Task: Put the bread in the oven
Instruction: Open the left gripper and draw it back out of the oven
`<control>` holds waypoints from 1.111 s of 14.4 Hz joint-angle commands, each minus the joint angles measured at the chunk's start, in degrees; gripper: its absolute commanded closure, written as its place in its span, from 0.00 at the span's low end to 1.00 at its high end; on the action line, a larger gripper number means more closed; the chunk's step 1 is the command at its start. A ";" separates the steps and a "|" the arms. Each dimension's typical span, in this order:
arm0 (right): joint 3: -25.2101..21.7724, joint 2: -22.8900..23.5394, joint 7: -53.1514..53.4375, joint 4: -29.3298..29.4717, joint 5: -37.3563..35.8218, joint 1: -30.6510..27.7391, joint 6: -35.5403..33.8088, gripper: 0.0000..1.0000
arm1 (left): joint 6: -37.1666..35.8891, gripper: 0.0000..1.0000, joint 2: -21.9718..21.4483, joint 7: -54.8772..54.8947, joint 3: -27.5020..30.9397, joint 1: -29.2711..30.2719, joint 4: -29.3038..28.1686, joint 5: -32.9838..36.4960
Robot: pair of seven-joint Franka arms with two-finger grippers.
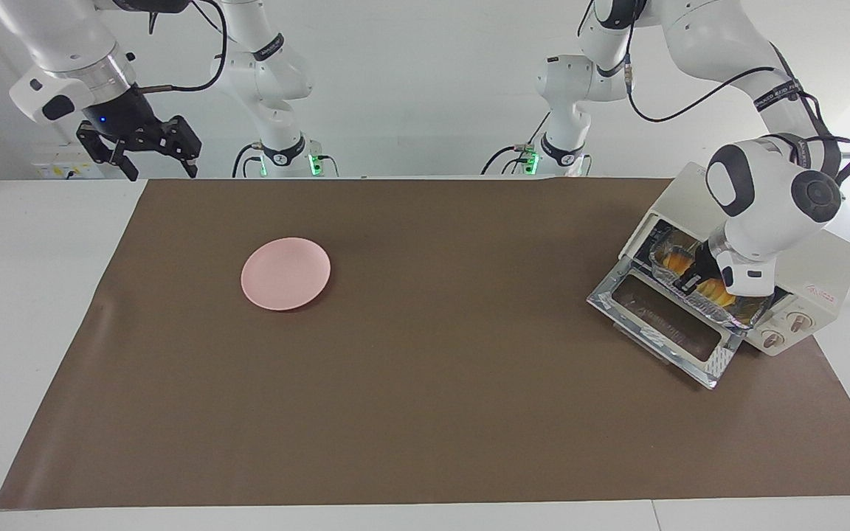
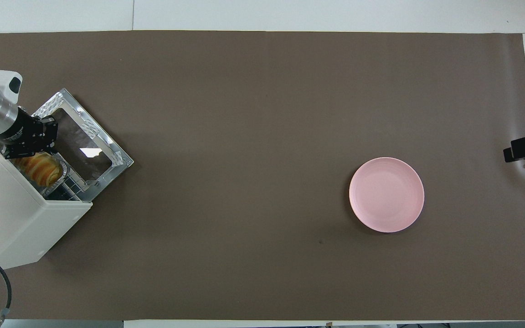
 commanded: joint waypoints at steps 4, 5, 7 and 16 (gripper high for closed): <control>0.30 -0.98 0.09 -0.79 0.41 -0.38 -0.78 0.00 | 0.38 0.71 -2.65 0.99 0.26 -0.09 -3.25 1.28; 0.30 -0.89 0.09 -0.79 0.41 -0.30 -0.69 0.00 | 0.82 0.32 -2.48 0.90 0.26 -0.09 -3.08 1.28; 0.30 -0.98 0.09 -0.79 0.41 -0.38 -0.78 0.00 | 1.26 0.00 -2.39 0.99 0.35 0.17 -2.46 1.98; 0.30 -0.98 0.00 -0.79 0.41 -0.30 -0.69 0.00 | -10.15 0.00 -9.31 15.72 0.17 0.09 9.14 2.42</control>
